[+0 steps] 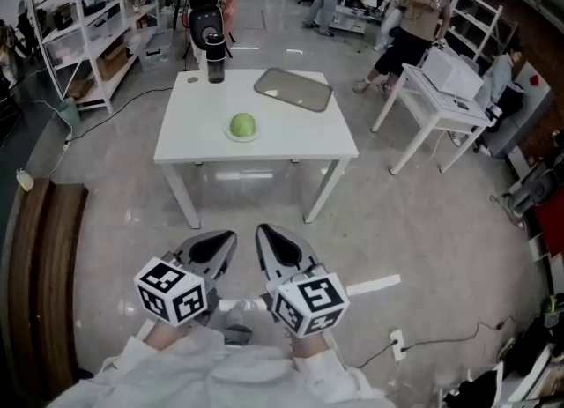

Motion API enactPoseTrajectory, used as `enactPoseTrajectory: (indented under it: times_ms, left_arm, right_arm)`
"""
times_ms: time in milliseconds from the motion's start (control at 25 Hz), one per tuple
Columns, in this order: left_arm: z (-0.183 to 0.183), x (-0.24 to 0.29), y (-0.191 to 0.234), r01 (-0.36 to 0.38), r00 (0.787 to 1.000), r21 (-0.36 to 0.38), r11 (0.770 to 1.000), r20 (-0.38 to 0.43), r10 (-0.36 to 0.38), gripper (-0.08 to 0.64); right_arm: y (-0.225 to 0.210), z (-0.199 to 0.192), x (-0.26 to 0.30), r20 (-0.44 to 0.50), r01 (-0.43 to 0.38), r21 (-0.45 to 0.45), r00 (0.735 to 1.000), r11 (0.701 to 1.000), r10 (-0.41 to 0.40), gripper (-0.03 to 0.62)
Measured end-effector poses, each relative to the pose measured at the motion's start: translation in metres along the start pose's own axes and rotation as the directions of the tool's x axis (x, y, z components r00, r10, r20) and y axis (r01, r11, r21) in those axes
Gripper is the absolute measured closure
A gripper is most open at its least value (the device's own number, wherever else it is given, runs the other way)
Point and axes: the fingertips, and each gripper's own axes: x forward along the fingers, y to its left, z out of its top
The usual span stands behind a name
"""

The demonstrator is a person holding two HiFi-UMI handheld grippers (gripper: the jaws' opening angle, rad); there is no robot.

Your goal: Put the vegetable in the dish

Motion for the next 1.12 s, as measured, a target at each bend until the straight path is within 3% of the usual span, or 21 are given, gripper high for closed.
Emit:
enactPoseTrajectory:
  times_ms: [160,400,560,800,1120]
  left_arm:
    - [0.020,0.023,0.045,0.016,1.000,0.012,1.000,-0.017,-0.015,0.552]
    - [0.019,0.046,0.089,0.031,0.999,-0.098,0.995,-0.032,-0.034,0.552]
    - [0.017,0.066,0.114,0.025,0.998,-0.106,0.994,-0.059,-0.031,0.552]
    - [0.035,0.106,0.157,0.015,0.999,-0.127,0.992,-0.032,-0.019,0.552]
    - [0.081,0.188,0.214,0.002,1.000,-0.108,0.994,-0.007,-0.002,0.552]
  right_arm:
    - [-0.015,0.006,0.047,0.006,0.035,0.001,0.999,0.999,-0.035,0.578]
    - [-0.037,-0.007,0.088,-0.022,0.063,0.038,0.998,0.997,-0.062,0.578]
    - [-0.058,-0.012,0.115,-0.039,0.077,0.048,0.996,0.996,-0.075,0.578]
    - [-0.081,-0.017,0.173,-0.087,-0.007,0.047,0.996,0.999,0.012,0.578]
    - [-0.155,0.011,0.253,-0.082,-0.038,0.035,0.996,0.999,0.041,0.578]
